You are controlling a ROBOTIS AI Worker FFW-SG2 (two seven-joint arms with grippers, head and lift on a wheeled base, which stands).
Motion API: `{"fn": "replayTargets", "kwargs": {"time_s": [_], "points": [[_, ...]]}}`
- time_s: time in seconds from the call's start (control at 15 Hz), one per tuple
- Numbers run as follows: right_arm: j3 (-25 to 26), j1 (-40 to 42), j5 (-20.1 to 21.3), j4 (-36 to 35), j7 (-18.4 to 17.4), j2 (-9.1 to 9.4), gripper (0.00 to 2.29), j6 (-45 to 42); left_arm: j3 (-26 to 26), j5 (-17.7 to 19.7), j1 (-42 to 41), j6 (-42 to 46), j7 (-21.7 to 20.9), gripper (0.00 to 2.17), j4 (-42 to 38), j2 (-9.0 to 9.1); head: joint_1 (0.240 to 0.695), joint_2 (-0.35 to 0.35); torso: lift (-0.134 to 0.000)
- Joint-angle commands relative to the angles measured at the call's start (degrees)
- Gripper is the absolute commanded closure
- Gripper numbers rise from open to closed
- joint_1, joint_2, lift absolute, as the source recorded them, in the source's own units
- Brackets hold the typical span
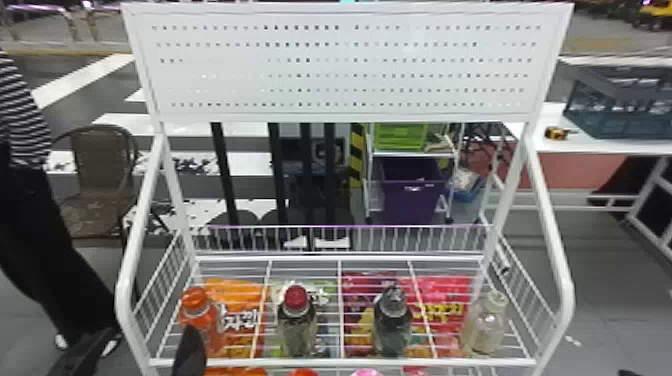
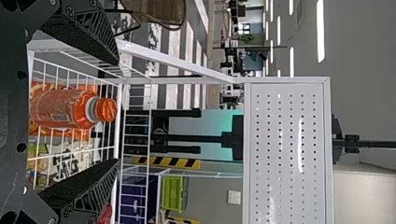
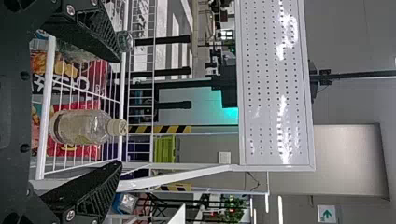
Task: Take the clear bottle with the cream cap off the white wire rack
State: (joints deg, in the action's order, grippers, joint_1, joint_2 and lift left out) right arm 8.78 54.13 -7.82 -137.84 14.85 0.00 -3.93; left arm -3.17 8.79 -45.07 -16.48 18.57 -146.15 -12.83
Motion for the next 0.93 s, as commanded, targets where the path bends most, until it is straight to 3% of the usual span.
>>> {"fn": "replayTargets", "kwargs": {"time_s": [0.0,0.6,0.87], "points": [[0.0,0.1,0.0,-0.1,0.0,0.05,0.11,-0.2,0.0,0.0,-0.1,0.0,0.1,0.14,-0.2,0.00,0.499,0.000,0.000],[0.1,-0.2,-0.1,0.7,-0.3,0.05,0.11,-1.2,-0.2,-0.4,-0.5,-0.2,0.1,0.14,-0.5,0.00,0.499,0.000,0.000],[-0.1,-7.9,0.2,16.6,-0.3,0.05,0.11,-14.4,-1.1,-1.5,-0.5,-0.4,0.1,0.14,-0.4,-0.09,0.499,0.000,0.000]]}}
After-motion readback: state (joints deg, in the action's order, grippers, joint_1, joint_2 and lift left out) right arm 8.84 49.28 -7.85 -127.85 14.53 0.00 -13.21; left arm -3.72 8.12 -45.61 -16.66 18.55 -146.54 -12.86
